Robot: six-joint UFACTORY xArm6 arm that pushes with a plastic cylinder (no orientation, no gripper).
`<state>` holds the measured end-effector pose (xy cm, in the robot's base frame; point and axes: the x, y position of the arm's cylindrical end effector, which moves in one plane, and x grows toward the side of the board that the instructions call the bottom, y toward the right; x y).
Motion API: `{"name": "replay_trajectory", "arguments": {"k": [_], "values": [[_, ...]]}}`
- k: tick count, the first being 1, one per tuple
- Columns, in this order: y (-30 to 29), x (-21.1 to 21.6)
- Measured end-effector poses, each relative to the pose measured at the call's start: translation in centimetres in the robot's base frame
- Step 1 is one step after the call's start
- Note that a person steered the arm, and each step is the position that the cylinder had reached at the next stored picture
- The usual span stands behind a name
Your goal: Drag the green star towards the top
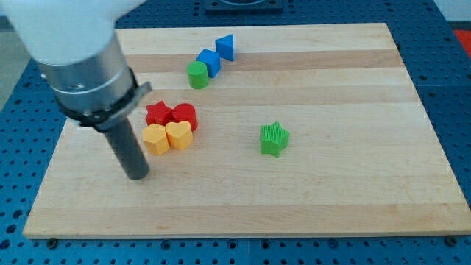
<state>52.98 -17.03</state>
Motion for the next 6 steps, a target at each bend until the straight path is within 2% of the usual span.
{"name": "replay_trajectory", "arguments": {"k": [1,2,3,4,6], "values": [[0.0,-2.4],[2.3,-3.3],[2.9,-2.3],[3.2,1.1],[16.2,1.1]]}}
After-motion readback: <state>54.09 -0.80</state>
